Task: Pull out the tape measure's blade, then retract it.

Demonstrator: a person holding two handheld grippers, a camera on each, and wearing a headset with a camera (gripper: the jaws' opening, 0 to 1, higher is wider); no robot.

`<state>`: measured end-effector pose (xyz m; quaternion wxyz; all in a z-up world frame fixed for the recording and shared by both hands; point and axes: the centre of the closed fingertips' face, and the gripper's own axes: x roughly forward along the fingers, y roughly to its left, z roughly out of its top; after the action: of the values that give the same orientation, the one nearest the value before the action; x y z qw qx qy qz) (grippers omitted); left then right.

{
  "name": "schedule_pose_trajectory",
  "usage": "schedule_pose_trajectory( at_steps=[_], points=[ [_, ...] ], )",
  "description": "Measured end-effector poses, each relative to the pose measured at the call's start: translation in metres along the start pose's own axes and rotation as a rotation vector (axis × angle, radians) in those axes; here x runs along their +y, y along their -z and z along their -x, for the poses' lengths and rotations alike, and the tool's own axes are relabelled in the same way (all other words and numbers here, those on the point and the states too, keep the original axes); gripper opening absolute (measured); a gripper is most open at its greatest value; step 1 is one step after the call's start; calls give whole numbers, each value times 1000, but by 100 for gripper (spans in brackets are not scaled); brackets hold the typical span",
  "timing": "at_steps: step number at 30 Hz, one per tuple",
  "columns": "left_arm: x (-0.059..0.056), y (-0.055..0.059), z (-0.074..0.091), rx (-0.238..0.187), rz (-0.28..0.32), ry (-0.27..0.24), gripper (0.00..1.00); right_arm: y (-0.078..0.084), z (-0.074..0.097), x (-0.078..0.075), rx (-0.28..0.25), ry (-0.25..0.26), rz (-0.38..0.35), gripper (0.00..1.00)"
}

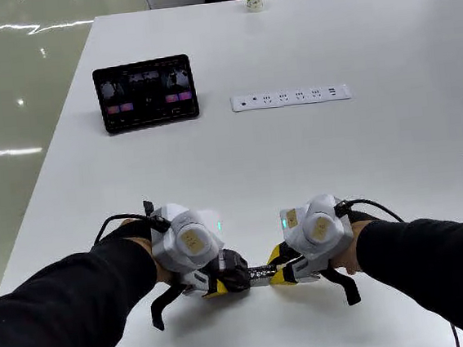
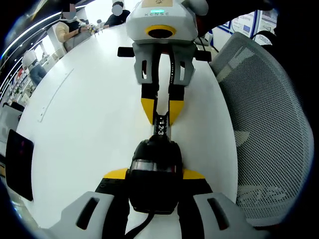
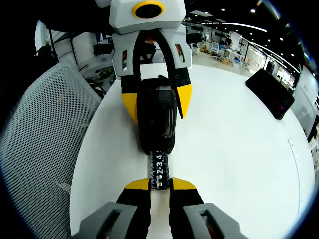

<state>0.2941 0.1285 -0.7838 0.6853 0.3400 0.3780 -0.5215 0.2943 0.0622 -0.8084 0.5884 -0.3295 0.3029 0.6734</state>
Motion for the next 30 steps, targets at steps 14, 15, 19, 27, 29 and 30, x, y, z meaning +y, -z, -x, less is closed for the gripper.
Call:
schedule_pose_trajectory(
  at_steps=[14,15,19,27,29,30],
  points=[
    [0,0,-1,0,1,10,31,9,7,0,1,-1,-19,10],
    [-1,0,-1,1,0,9,31,11,7,1,4,0,-19,10],
    [-2,0,0,5,-10,6,31,16,12,1,11,6,-18,10],
    [-2,0,-1,4,-3,-5,31,23,16,0,13,12,-23,10],
    [-2,0,-1,5,-1,-5,31,24,16,0,14,14,-23,10],
    [-2,0,-1,5,-2,-5,31,25,17,-1,13,14,-23,10]
  ],
)
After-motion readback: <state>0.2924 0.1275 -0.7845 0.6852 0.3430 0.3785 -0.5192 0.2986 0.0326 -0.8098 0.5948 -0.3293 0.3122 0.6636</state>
